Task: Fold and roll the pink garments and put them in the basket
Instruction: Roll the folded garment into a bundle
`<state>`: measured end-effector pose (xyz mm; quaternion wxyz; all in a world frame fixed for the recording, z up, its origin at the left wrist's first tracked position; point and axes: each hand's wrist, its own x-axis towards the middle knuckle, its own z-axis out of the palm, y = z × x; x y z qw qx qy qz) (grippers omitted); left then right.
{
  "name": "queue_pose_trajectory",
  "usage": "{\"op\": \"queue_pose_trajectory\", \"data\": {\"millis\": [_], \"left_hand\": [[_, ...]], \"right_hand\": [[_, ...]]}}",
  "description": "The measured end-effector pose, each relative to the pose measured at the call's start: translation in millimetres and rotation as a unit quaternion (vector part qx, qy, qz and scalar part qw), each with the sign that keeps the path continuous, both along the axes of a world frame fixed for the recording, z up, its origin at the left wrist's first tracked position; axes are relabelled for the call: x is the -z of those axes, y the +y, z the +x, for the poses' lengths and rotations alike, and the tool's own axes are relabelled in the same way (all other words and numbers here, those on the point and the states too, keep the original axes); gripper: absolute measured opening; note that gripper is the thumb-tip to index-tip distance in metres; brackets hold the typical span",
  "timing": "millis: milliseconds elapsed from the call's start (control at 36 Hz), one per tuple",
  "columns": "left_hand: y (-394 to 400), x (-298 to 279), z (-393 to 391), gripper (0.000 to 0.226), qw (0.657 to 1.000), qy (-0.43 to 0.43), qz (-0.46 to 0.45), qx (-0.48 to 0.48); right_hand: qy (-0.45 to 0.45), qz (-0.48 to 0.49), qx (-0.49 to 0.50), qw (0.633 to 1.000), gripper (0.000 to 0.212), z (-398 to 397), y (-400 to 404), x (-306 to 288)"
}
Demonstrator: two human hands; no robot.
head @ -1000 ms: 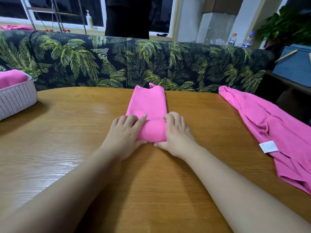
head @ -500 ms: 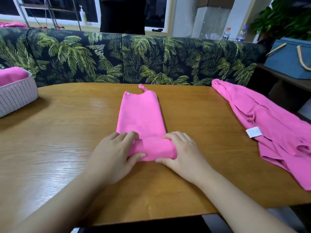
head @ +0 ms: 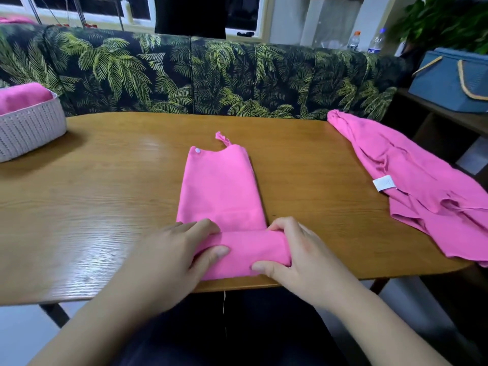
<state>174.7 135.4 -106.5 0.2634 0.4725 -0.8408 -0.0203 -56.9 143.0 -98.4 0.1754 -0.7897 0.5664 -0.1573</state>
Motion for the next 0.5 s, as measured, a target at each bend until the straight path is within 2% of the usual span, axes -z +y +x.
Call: {"op": "queue_pose_trajectory", "data": {"millis": [56,139,278,389,500], "left_hand": [[-1.4,-1.1,1.0,0.055,1.000,-0.010,0.008,0.021],[-0.3,-2.9,-0.6,0.040,0.999,-0.034,-0.020,0.033],[2.6,-0.3,-6.6,0.037,0.996,-0.065,-0.062,-0.001],[-4.5,4.5,-7.7,0.041,0.996,-0.071,-0.056,-0.019],[-16.9,3.7,-5.4,0.044,0.997,-0.070,-0.016,-0.029]], "right_hand": [[-0.004,0.012,0.002,1.000,0.059,-0.1,-4.7,-3.3],[-0.025,0.034,0.006,0.999,0.048,-0.6,-15.5,-5.5],[-0.096,0.062,0.034,0.993,0.045,4.6,-30.1,-6.7],[-0.062,-0.003,0.047,0.997,0.052,8.9,-33.2,-5.1],[-0.037,-0.137,0.035,0.989,0.063,14.6,-31.5,2.8]]}}
